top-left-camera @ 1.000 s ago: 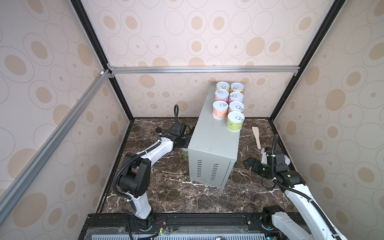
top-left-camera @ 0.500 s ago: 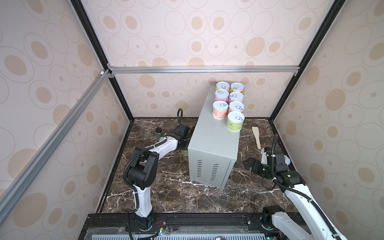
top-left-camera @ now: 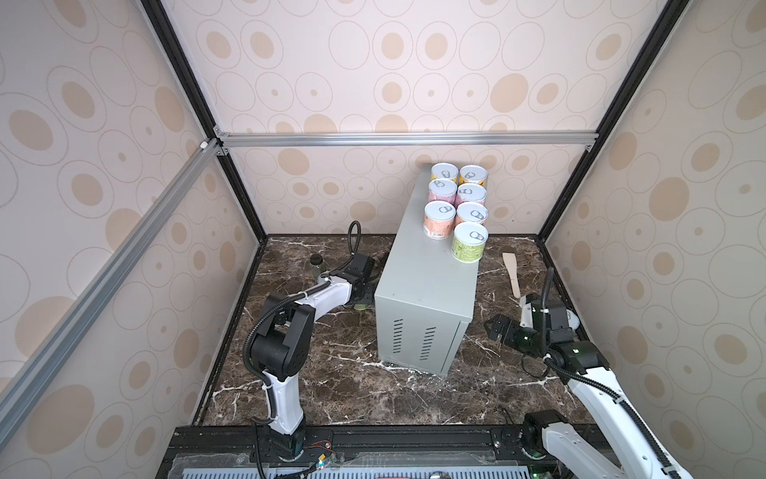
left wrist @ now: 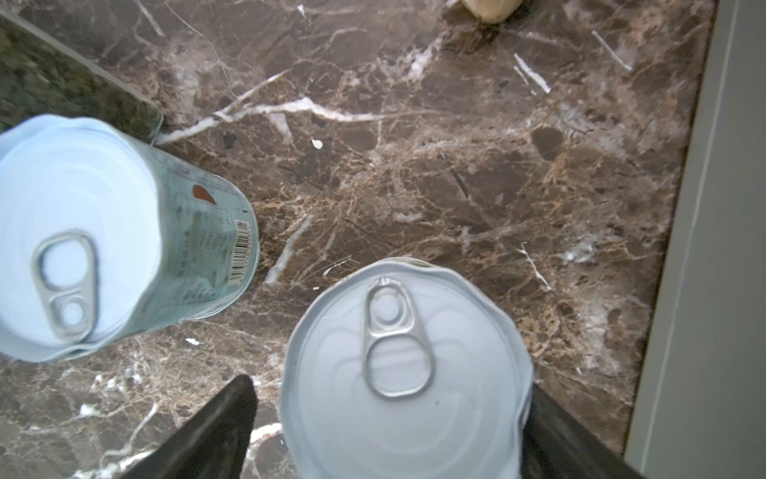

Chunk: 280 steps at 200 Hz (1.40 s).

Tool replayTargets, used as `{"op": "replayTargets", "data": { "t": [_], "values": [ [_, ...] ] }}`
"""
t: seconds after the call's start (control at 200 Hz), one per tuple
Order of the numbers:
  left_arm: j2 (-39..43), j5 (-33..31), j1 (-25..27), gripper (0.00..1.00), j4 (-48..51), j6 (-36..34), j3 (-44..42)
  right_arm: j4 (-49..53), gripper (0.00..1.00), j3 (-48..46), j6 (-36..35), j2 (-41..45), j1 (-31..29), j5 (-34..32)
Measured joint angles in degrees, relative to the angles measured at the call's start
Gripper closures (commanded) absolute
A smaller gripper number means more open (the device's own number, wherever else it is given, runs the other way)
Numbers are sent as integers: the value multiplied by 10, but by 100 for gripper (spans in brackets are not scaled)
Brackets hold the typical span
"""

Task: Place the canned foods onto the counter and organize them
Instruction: 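Lower the left gripper onto the pale blue can on the floor and close it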

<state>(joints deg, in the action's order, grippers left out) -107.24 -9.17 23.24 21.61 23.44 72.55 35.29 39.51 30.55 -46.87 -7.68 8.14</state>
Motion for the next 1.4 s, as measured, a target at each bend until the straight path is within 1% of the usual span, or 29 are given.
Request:
{"op": "replayTargets", "data": {
  "t": [0.135, 0.285, 0.55, 0.745, 0.96, 1.14, 1.285, 1.4],
  "values": [
    [28, 3, 0, 1, -37, 7, -42, -5, 1, -2, 0, 0, 0, 5],
    [60, 12, 0, 1, -109, 14, -102, -10, 1, -12, 0, 0, 0, 12],
    [61, 11, -1, 5, -219, 14, -171, -8, 1, -14, -6, 21, 0, 14],
    [49, 11, -1, 9, -285, 14, -188, -6, 1, -22, -11, 30, 0, 24],
    [42, 11, -1, 15, -331, 13, -190, 0, 1, -29, -14, 37, 0, 26],
    [24, 12, -1, 15, -349, 13, -190, 2, 1, -29, -15, 36, 0, 26],
    [19, 14, 0, 23, -366, 14, -201, 7, 1, -29, -15, 37, 0, 26],
    [18, 12, -1, 31, -378, 14, -203, 14, 1, -29, -15, 38, 0, 26]
  ]
}}
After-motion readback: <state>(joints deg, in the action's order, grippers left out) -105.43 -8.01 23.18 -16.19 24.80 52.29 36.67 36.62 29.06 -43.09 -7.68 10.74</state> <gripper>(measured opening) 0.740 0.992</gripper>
